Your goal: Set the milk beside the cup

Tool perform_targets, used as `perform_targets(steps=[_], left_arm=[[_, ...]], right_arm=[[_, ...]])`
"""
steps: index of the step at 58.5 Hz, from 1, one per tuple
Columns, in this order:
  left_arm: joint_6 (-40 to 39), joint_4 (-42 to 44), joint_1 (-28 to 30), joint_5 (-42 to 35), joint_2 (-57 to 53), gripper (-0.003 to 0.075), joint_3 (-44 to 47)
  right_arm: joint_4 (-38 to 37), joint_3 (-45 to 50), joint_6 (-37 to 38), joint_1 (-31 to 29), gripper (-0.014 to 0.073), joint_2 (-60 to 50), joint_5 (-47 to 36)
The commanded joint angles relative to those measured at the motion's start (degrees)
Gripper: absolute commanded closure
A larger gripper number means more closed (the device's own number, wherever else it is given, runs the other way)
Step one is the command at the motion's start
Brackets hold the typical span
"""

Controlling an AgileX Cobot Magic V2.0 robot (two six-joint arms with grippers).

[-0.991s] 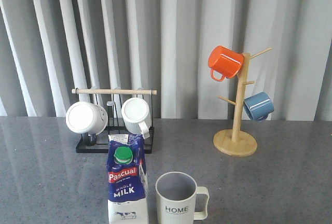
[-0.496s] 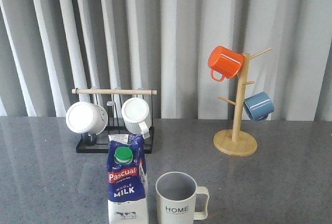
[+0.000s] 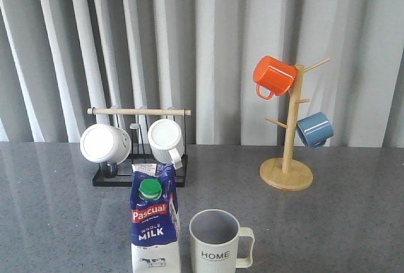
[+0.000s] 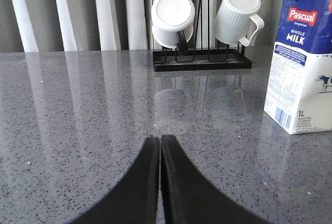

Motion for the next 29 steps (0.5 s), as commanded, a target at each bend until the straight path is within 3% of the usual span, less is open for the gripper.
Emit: perform_targets(steps=[1,6,18,26,29], left_arm=[[-0.29,-0.11,0.16,-3.73,-0.64,0.0728,-1.00],[-0.29,-0.11,0.16,-3.73,-0.64,0.0728,-1.00],[-0.29,-0.11,0.16,-3.73,-0.64,0.0728,-1.00],[-0.29,-0.11,0.16,-3.74,-0.64,0.0727,-1.00],[-0.29,-0.11,0.16,-3.74,-0.64,0.0727,-1.00]], right_arm=[[-0.50,0.57,-1.41,-0.38,0.0603,-3.00,-3.08],[-0.42,5.47,-0.22,-0.38,0.0603,-9.33,0.64],[-1.26,21.79,3.08,-0.21,0.0603,-22.59,0.45],[-1.19,27.58,4.94,-0.21,0.0603,-30.14,0.74],[-1.11,27.67,5.65,-0.21,0.0603,-33.30,4.32]])
